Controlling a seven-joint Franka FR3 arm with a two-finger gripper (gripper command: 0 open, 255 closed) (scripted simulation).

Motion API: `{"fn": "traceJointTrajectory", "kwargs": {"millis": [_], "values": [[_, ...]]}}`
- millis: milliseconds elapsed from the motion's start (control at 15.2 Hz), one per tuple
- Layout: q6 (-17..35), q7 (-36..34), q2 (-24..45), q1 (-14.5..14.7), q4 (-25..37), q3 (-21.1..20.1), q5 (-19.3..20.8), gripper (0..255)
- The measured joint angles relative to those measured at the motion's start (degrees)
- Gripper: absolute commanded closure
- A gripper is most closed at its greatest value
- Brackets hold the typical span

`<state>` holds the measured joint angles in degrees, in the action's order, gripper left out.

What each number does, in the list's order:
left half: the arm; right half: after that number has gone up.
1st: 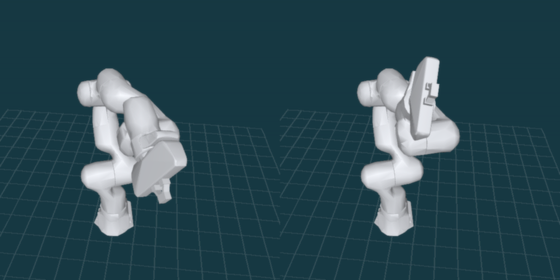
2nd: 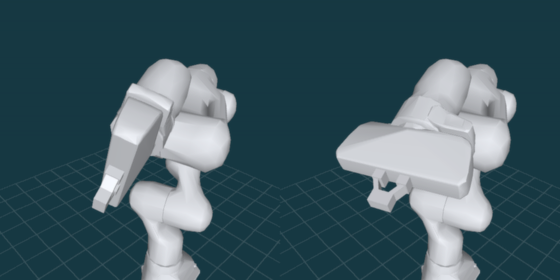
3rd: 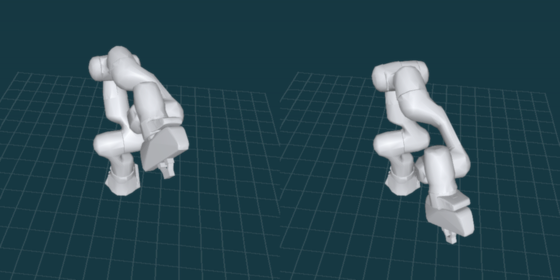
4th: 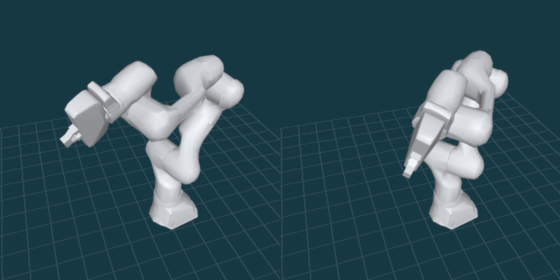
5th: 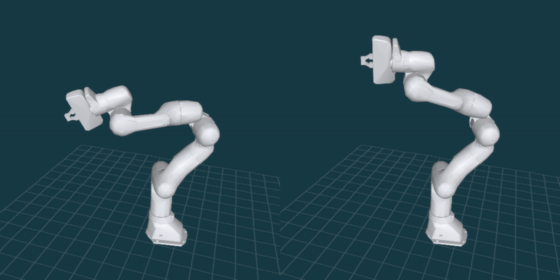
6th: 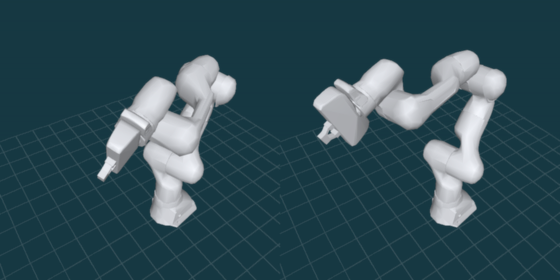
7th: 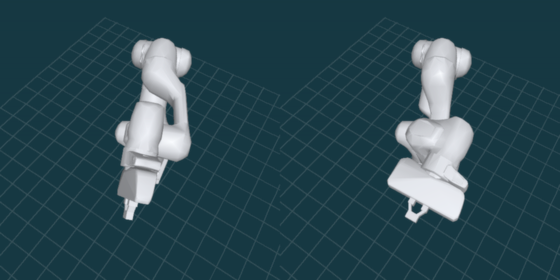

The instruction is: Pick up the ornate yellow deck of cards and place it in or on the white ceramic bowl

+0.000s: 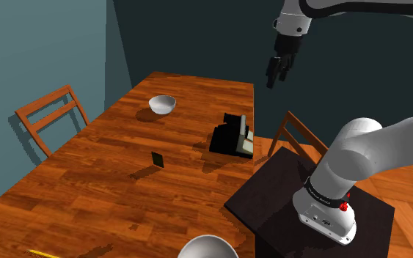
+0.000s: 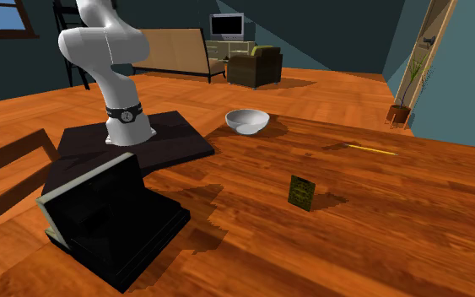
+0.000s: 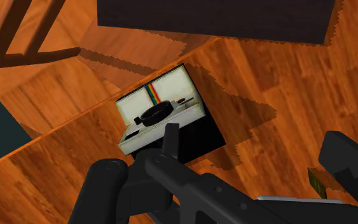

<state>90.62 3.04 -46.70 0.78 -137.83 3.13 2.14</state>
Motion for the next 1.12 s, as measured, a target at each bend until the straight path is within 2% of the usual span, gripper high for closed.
{"fn": "traceJointTrajectory", "kwargs": {"millis": [264,1122], "values": [[1.6,-3.9,3.6,0.2,-0.2,-1.5,-2.8,0],[10.0,-22.5,30.4,1.8,7.6,-6.4,-18.4,0]]}}
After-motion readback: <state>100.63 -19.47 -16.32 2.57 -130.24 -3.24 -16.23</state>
